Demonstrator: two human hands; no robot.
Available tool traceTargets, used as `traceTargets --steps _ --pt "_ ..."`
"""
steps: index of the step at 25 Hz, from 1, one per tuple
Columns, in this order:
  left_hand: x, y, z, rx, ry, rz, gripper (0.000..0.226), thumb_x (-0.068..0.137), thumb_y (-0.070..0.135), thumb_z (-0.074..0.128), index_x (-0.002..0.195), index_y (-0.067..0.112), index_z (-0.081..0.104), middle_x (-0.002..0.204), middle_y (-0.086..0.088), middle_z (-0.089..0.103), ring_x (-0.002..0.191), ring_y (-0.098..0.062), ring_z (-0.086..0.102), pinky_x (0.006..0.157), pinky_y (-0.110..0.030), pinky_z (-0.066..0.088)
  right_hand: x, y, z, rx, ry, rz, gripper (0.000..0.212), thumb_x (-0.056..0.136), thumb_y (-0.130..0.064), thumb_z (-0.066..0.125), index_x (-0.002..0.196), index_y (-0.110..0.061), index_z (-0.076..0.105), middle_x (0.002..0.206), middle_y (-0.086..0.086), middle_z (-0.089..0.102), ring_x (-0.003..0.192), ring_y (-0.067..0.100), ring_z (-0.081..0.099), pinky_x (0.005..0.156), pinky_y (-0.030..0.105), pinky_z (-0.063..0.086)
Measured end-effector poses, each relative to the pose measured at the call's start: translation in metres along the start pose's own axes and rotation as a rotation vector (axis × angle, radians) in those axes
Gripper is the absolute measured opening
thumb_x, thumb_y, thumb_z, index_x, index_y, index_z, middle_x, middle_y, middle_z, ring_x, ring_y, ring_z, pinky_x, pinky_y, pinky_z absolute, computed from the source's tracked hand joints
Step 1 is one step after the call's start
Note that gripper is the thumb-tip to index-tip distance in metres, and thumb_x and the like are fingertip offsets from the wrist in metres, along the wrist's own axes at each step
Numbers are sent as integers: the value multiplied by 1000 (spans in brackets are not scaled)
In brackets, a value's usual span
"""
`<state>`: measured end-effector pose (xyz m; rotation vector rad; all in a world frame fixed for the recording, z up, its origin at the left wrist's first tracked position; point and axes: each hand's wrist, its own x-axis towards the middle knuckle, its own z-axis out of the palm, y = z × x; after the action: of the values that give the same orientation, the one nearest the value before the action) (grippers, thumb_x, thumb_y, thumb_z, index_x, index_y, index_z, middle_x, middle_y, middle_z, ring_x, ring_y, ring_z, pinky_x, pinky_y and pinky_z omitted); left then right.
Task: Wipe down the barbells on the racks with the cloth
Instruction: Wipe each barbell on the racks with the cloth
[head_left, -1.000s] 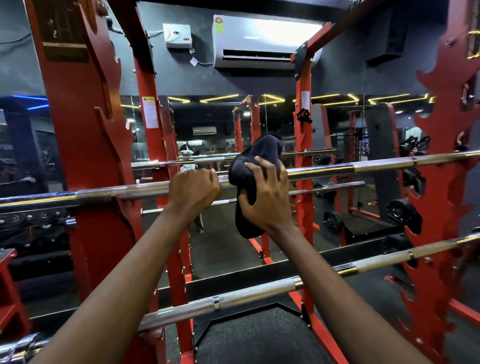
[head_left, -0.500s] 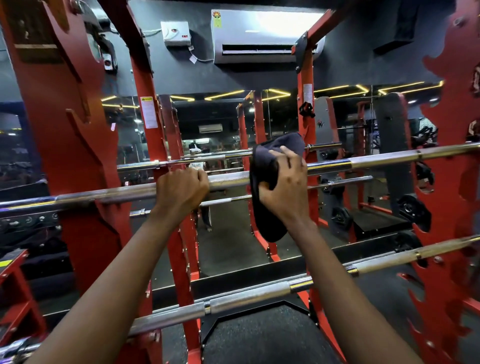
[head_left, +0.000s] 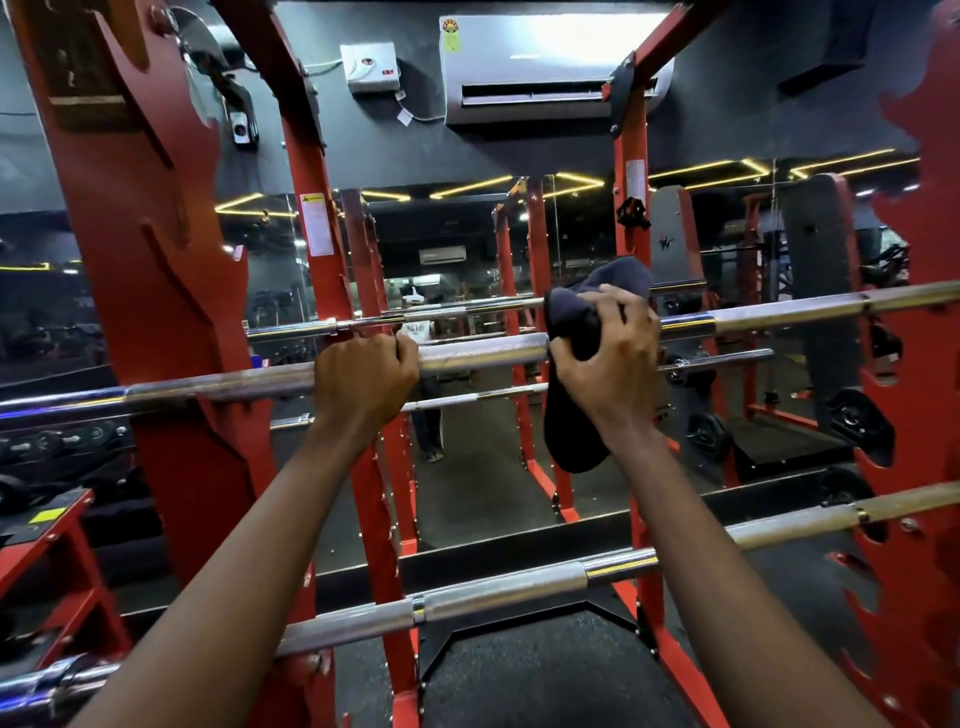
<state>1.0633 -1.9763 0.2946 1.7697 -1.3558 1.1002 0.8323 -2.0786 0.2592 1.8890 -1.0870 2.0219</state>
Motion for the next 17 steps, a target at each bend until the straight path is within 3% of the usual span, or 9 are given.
traceTargets --steps 4,7,10,14,15,17 --pt "3 -2 4 -20 -69 -31 47 97 31 40 59 12 61 55 -6 59 53 -29 60 54 -31 33 -17 -27 12 38 -113 -192 53 78 -39 62 126 -16 62 135 5 55 128 32 47 112 45 41" --pt "11 7 1 -82 -41 32 32 94 27 42 75 12 63 74 -10 65 68 -30 58 62 -35 37 -8 -13 8 63 -151 -295 51 79 -36 69 126 -16 63 135 5 56 127 31 49 110 46 43" --pt "27 35 1 -207 -62 230 26 99 29 39 87 15 57 85 -9 63 75 -27 58 64 -35 41 3 13 -1 4 -32 -147 54 80 -38 71 129 -17 61 137 4 55 129 27 50 112 41 42" --pt "34 75 14 -211 -212 254 49 104 42 26 88 17 66 94 -12 70 88 -33 65 69 -36 38 -25 11 3 159 97 161 63 93 -28 66 150 -19 41 159 7 29 146 23 34 115 20 33" --pt "31 79 20 -162 -197 239 54 103 42 25 85 14 67 93 -13 71 86 -35 66 67 -36 36 -35 9 11 244 113 224 65 97 -26 64 154 -20 34 163 5 21 149 24 31 116 21 33" --pt "28 82 25 -102 -154 205 54 102 40 28 83 11 68 91 -14 71 79 -35 65 65 -35 34 -41 3 23 393 181 348 69 99 -28 60 158 -22 25 165 5 16 151 28 31 119 37 39"
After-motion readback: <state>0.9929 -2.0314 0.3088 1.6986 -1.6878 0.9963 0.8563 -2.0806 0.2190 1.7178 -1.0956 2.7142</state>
